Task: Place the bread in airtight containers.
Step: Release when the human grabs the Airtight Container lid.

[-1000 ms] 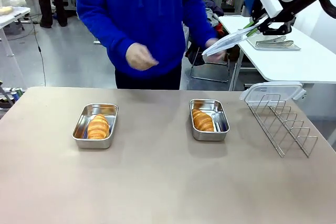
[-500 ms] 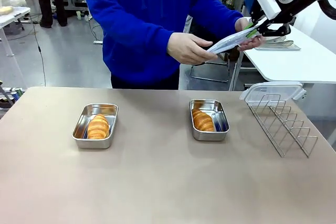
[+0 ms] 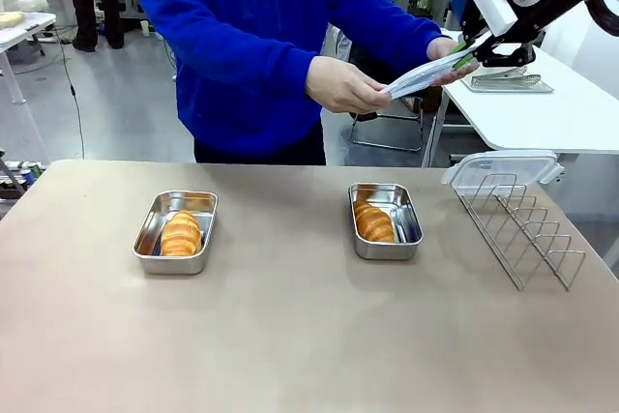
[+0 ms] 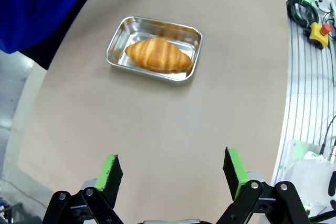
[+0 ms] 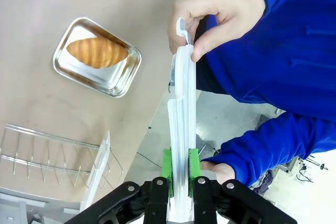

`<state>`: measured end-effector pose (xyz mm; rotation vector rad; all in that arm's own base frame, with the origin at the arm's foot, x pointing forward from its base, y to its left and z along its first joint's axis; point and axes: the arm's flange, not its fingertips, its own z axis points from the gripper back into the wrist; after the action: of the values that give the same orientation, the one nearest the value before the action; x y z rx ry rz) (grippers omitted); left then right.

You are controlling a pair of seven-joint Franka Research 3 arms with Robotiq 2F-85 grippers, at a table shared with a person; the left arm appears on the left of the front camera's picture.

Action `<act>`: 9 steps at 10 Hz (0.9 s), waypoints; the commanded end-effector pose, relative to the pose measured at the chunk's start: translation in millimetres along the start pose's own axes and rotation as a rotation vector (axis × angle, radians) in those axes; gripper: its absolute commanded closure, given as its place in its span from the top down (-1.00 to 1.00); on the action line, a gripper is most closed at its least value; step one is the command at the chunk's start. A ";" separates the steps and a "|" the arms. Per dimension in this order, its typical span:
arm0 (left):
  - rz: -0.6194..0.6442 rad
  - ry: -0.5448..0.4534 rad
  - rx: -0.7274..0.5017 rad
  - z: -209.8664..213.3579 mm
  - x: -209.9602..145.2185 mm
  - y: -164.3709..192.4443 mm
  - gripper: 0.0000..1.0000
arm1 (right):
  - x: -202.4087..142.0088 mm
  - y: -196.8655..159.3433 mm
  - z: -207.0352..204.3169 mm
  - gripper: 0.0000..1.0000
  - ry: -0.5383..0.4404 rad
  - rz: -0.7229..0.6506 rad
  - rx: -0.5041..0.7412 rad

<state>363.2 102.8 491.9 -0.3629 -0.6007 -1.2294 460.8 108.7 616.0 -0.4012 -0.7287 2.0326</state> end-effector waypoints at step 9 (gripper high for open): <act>-0.015 -0.004 -0.005 1.0 -0.6 -1.5 1.00 | -0.2 -0.2 0.4 0.46 0.001 0.000 -0.001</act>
<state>363.2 102.8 491.9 -0.3629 -0.6007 -1.2294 460.7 109.0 616.6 -0.4025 -0.7291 2.0328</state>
